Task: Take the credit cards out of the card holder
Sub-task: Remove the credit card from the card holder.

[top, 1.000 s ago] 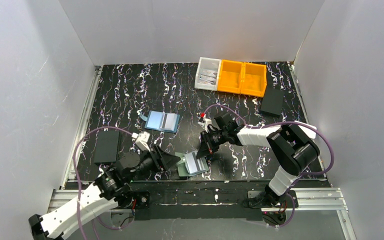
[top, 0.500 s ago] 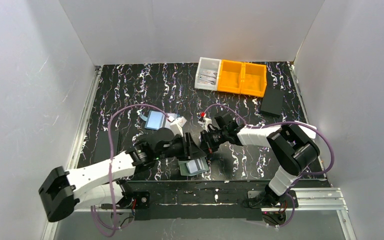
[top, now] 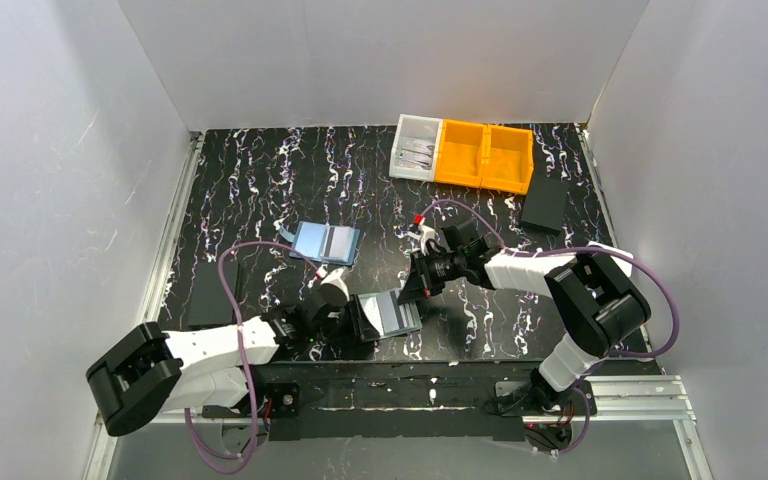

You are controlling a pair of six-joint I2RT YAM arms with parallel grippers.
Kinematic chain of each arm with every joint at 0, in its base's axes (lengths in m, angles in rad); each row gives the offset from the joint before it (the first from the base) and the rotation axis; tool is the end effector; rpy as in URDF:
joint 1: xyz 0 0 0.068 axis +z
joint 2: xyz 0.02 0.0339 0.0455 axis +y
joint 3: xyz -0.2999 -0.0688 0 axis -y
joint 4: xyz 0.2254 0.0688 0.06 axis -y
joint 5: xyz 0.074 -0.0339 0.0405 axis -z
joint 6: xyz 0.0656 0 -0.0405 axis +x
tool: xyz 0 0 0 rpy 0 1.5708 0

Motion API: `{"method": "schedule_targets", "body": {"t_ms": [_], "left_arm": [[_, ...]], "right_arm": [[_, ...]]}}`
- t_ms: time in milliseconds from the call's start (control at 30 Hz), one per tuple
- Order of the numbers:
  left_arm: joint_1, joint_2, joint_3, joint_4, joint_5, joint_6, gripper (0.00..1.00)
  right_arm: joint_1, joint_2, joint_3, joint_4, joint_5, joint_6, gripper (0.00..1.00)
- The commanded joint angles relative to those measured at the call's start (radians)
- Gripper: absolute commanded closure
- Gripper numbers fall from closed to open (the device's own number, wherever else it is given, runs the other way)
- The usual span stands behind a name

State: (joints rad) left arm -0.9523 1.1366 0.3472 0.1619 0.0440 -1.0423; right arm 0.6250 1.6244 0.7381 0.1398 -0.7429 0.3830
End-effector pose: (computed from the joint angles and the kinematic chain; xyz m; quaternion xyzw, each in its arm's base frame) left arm 0.1183 -0.1712 0.1859 -0.0301 0.8902 -0.3922 0.2300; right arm 0.2294 0.2202 0.1932 -0.2474 0.8300 0.4715 0.1662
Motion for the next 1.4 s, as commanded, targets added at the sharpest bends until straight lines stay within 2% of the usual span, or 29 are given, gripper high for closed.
{"method": "schedule_targets", "body": {"t_ms": [0,267,433,733,933,1167,1367], "left_arm": [[0.054,-0.049,-0.057,0.063,-0.052,0.01,0.74],[0.103,-0.011,-0.126,0.34,0.104,0.079,0.63],[0.109,0.026,-0.122,0.427,0.15,0.072,0.63],[0.138,0.087,-0.136,0.48,0.119,0.028,0.63],[0.188,0.205,-0.176,0.693,0.2,0.004,0.63],[0.206,0.353,-0.177,0.878,0.256,-0.022,0.65],[0.212,0.441,-0.165,0.951,0.273,-0.036,0.68]], "right_arm": [[-0.01,-0.042,-0.027,0.076,-0.009,-0.031,0.99],[-0.019,-0.024,-0.043,0.121,-0.045,-0.018,0.99],[-0.026,-0.011,-0.046,0.133,-0.054,-0.007,0.99],[-0.045,-0.007,-0.056,0.158,-0.099,-0.003,0.99],[-0.066,0.01,-0.072,0.216,-0.161,0.024,0.99],[-0.07,0.021,-0.074,0.225,-0.161,0.036,0.99],[-0.07,0.025,-0.059,0.149,-0.096,-0.013,0.99]]}}
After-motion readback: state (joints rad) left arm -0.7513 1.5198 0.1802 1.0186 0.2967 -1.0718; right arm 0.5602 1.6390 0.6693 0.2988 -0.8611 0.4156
